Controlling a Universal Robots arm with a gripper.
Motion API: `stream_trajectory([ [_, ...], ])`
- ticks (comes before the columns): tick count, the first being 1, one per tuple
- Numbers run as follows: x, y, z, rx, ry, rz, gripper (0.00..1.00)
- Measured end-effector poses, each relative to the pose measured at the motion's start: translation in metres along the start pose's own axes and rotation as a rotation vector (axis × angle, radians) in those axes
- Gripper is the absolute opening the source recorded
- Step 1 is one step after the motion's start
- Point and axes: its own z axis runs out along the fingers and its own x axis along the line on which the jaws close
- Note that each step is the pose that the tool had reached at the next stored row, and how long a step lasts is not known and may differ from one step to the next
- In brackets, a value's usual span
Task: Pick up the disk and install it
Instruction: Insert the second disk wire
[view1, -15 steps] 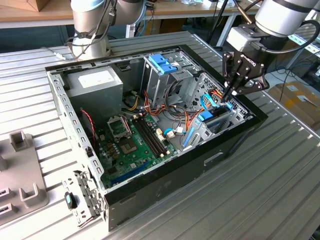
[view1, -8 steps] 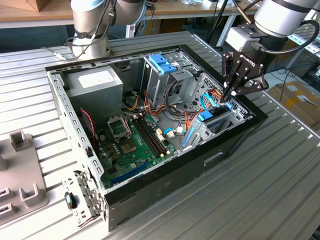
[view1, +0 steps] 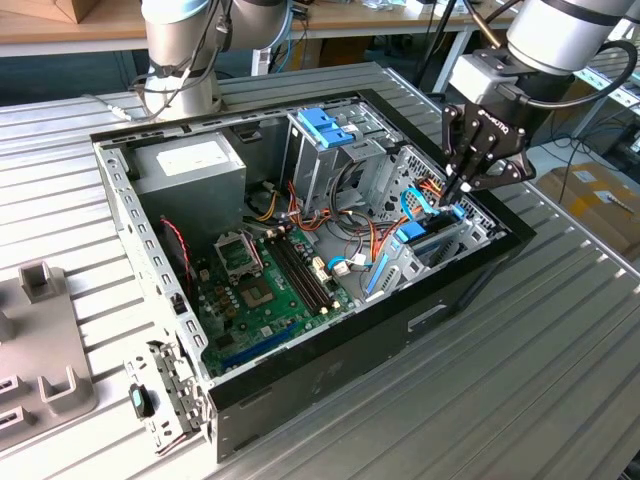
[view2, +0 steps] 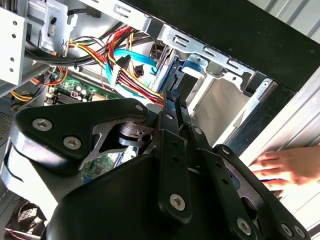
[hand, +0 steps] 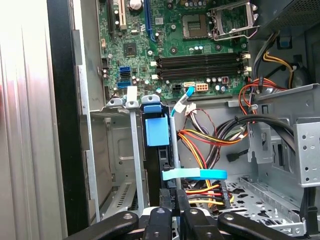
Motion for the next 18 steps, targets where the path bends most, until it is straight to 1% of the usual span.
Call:
stream_trajectory([
  [5, 0.0000, -0.0001, 0.0031, 0.0000, 0.0000, 0.000, 0.16],
  [6, 0.0000, -0.0008, 0.0034, 0.0000, 0.0001, 0.000, 0.16],
  [7, -0.0004, -0.0036, 0.0038, 0.0000, 0.0000, 0.000, 0.16],
  [8, -0.0006, -0.0045, 0.0039, 0.0000, 0.0000, 0.000, 0.16],
  [10, -0.0005, -0.0045, 0.0045, 0.0000, 0.0001, -0.001, 0.16],
  [13, -0.0006, -0.0046, 0.0074, 0.0000, 0.0001, -0.013, 0.16],
  [15, -0.0006, -0.0046, 0.0074, 0.0000, 0.0003, -0.014, 0.16],
  [18, -0.0006, -0.0046, 0.0092, -0.0001, -0.0001, -0.021, 0.16],
])
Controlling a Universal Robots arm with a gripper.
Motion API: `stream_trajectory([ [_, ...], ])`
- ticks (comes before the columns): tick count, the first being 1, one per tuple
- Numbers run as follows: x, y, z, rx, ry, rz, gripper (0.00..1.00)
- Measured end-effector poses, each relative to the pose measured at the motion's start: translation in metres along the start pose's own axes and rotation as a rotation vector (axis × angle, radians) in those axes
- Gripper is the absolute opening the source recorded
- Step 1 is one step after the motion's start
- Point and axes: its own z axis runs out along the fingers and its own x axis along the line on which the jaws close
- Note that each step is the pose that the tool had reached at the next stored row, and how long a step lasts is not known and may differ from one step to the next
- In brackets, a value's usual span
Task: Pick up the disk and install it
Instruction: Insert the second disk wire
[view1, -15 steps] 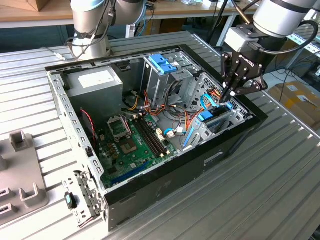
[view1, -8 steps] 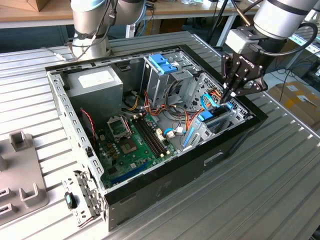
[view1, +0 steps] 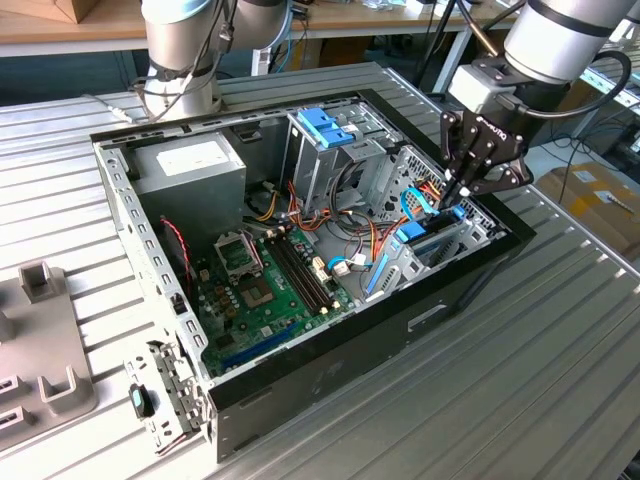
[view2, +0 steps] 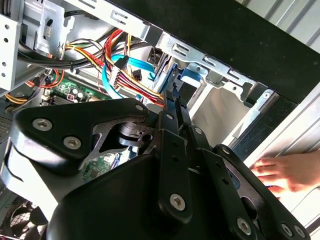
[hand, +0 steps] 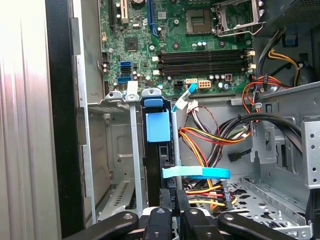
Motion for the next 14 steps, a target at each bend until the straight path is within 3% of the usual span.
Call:
stream_trajectory([
  [14, 0.0000, 0.0000, 0.0027, 0.0000, 0.0000, 0.000, 0.16],
])
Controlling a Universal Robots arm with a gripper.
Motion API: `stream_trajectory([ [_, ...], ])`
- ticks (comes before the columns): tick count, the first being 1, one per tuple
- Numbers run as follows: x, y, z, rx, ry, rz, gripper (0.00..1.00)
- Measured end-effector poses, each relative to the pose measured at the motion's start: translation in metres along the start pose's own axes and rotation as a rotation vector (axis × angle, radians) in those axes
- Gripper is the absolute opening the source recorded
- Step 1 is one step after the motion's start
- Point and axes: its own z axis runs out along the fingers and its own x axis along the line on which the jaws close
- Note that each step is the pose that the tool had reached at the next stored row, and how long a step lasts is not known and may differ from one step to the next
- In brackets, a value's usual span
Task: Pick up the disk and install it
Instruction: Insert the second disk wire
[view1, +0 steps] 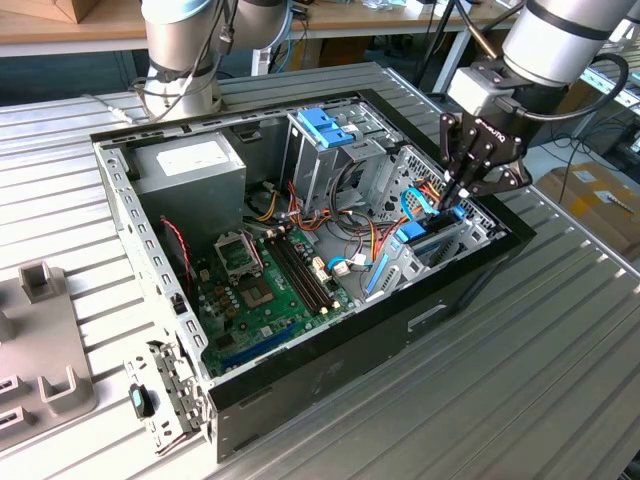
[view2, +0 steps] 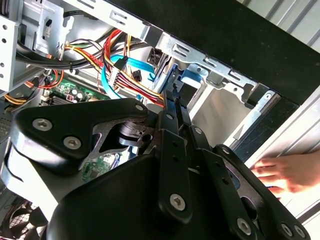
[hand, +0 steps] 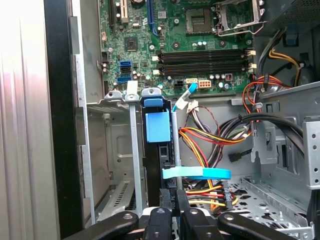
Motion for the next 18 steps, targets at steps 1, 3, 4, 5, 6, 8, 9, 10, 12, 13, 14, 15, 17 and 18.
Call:
stream_trajectory([
  [1, 0.0000, 0.0000, 0.0006, 0.0000, 0.0000, 0.000, 0.16],
  [3, 0.0000, 0.0000, 0.0034, 0.0000, 0.0001, 0.000, 0.16],
  [4, 0.0000, 0.0000, 0.0051, 0.0000, 0.0000, 0.000, 0.16],
  [5, 0.0000, 0.0000, 0.0058, 0.0000, 0.0001, 0.000, 0.16],
  [6, 0.0000, 0.0000, 0.0066, 0.0000, 0.0001, 0.000, 0.16],
  [8, 0.0000, 0.0000, 0.0069, 0.0000, 0.0003, 0.000, 0.16],
  [9, 0.0000, 0.0000, 0.0072, 0.0000, 0.0001, 0.000, 0.16],
  [10, 0.0001, 0.0002, 0.0076, 0.0000, 0.0002, 0.000, 0.16],
  [12, 0.0001, 0.0003, 0.0078, 0.0000, 0.0001, 0.000, 0.16],
  [13, 0.0001, 0.0004, 0.0080, 0.0000, 0.0001, 0.000, 0.16],
  [14, 0.0001, 0.0004, 0.0086, 0.0000, -0.0002, 0.000, 0.16],
  [15, 0.0001, 0.0004, 0.0090, 0.0000, 0.0000, 0.000, 0.16],
  [17, 0.0001, 0.0004, 0.0097, 0.0001, 0.0005, 0.000, 0.16],
  [18, 0.0001, 0.0004, 0.0104, 0.0000, 0.0003, 0.000, 0.16],
])
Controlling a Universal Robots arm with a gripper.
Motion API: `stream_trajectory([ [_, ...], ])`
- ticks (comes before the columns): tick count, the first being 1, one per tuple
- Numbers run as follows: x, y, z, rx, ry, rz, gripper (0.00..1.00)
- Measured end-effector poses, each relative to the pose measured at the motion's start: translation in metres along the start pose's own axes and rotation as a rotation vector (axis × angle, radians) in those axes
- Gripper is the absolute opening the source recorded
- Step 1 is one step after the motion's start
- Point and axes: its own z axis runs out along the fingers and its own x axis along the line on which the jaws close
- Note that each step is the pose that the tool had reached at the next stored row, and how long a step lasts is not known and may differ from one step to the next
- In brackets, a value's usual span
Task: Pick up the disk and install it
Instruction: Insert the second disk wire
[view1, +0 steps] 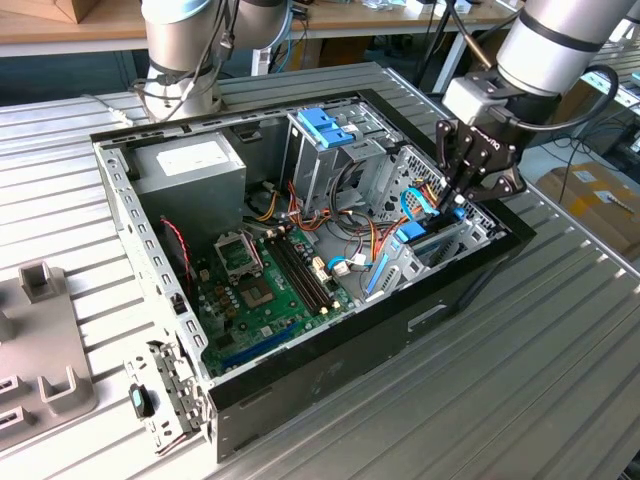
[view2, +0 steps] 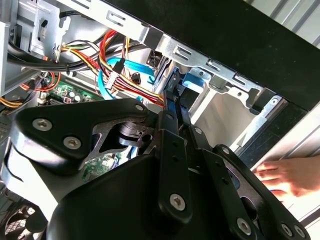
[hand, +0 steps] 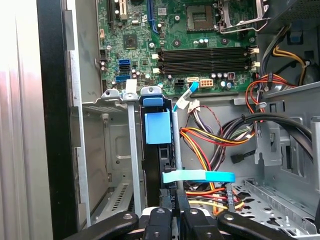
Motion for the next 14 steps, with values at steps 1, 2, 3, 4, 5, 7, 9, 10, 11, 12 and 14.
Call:
stream_trajectory([
  [1, 0.0000, 0.0000, 0.0003, 0.0000, 0.0000, 0.000, 0.16],
  [2, 0.0000, 0.0000, 0.0006, 0.0000, 0.0000, 0.000, 0.16],
  [3, 0.0000, 0.0000, 0.0011, 0.0000, -0.0001, 0.000, 0.16],
  [4, 0.0000, 0.0000, 0.0015, 0.0000, -0.0003, 0.000, 0.16],
  [5, 0.0000, 0.0000, 0.0022, 0.0000, -0.0001, 0.000, 0.16],
  [7, 0.0000, 0.0000, 0.0036, 0.0000, -0.0003, 0.000, 0.16],
  [9, 0.0000, 0.0000, 0.0046, 0.0000, 0.0001, 0.000, 0.16],
  [10, 0.0000, 0.0000, 0.0051, 0.0000, 0.0004, 0.000, 0.16],
  [11, 0.0001, 0.0000, 0.0058, 0.0000, 0.0007, 0.000, 0.16],
  [12, 0.0001, 0.0000, 0.0067, 0.0000, 0.0004, 0.000, 0.16],
  [14, 0.0000, 0.0000, 0.0070, 0.0000, 0.0000, 0.000, 0.16],
])
